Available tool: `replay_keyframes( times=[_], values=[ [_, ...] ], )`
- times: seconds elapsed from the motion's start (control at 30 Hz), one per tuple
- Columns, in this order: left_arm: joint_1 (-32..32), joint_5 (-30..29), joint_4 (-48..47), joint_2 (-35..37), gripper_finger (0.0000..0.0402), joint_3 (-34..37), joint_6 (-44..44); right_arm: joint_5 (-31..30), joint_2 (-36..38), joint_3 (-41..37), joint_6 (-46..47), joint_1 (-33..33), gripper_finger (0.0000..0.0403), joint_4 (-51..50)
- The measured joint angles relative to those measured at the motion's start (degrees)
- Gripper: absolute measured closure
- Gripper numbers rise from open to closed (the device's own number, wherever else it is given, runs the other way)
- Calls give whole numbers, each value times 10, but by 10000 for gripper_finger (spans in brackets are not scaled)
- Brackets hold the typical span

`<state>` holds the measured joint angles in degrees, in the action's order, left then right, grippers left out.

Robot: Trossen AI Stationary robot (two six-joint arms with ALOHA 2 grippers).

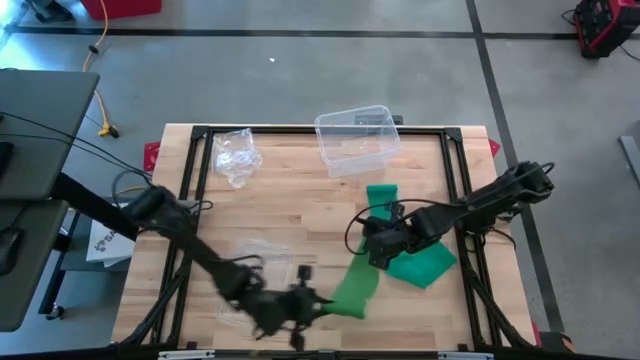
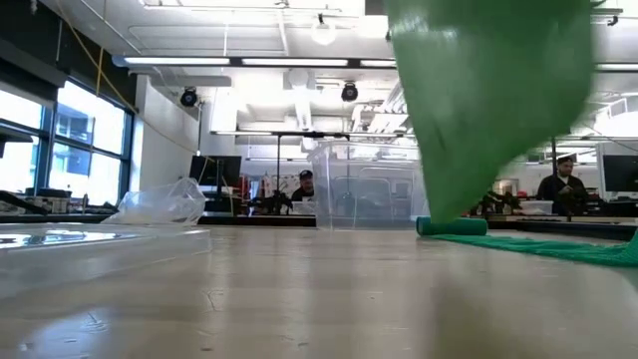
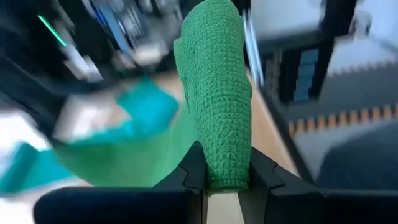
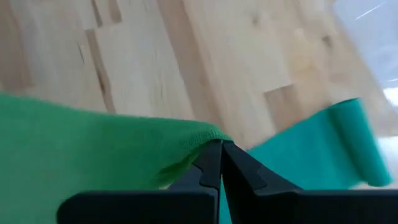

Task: Roll bandage
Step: Roll the green bandage

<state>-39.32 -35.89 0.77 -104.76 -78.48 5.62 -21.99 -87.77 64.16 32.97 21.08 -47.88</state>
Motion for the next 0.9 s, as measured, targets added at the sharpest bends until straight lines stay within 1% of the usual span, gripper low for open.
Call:
replay_keyframes(
  times=[0.17,0.27,0.37,0.43,0.53,0.67,0.8,0.9],
  values=[
    [-52,-135,-15,88,358,0,-15,13,0,-79,6,9,403,119],
    [-77,-246,-58,126,358,0,-9,12,0,-123,17,27,403,209],
    [-95,-351,-120,154,357,0,25,12,0,-168,28,52,403,294],
    [-101,-391,-168,167,357,-1,68,12,0,-195,30,71,403,340],
    [-98,-398,-243,175,357,-1,151,8,0,-224,30,100,403,388],
    [-83,-386,-336,165,356,0,270,8,0,-234,26,129,403,397],
    [-72,-376,-387,136,356,0,363,8,0,-234,0,152,398,398],
    [-66,-368,-407,116,356,0,410,19,0,-234,-4,164,377,390]
  ],
)
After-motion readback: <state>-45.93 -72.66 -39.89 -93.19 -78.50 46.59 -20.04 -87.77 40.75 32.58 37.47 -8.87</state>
